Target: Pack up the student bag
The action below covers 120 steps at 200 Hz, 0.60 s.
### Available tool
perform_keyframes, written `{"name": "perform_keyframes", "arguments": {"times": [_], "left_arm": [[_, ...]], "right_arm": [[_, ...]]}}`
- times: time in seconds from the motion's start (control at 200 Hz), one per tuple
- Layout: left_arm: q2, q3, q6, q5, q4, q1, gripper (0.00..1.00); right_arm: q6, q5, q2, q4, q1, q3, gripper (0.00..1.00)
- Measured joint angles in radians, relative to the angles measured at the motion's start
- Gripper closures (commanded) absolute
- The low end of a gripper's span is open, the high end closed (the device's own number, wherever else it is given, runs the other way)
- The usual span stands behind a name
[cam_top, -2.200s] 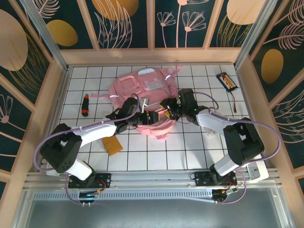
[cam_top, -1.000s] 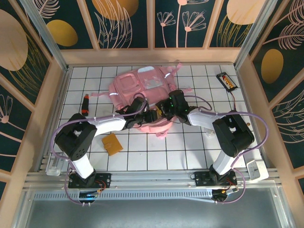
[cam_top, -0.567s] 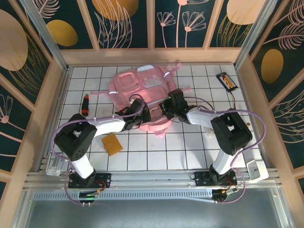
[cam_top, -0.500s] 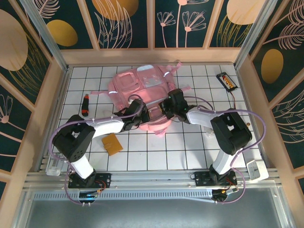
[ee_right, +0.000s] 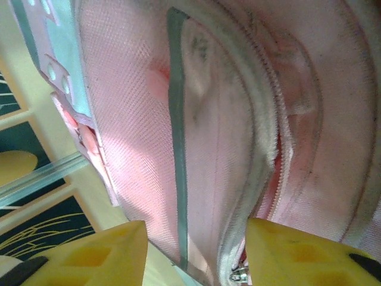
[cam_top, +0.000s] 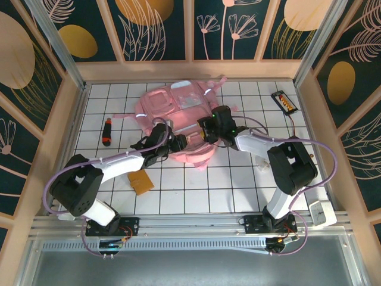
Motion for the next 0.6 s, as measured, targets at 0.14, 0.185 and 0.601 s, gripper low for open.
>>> {"name": "perform_keyframes", "arguments": {"times": [0.14, 0.185, 0.601], "left_arm": [[-0.004, 0.0, 0.008, 0.016, 0.0, 0.03, 0.55], [-0.005, 0.0, 0.015, 0.023, 0.0, 0.031, 0.55], [0.006, -0.01, 0.077, 0.169, 0.034, -0.004, 0.45]], "right_arm": [[-0.04, 0.014, -0.005, -0.089, -0.044, 0.006, 0.47], [-0.053, 0.014, -0.005, -0.108, -0.061, 0.006, 0.48], [-0.166, -0.024, 0.044, -0.062, -0.08, 0.056, 0.61]]}}
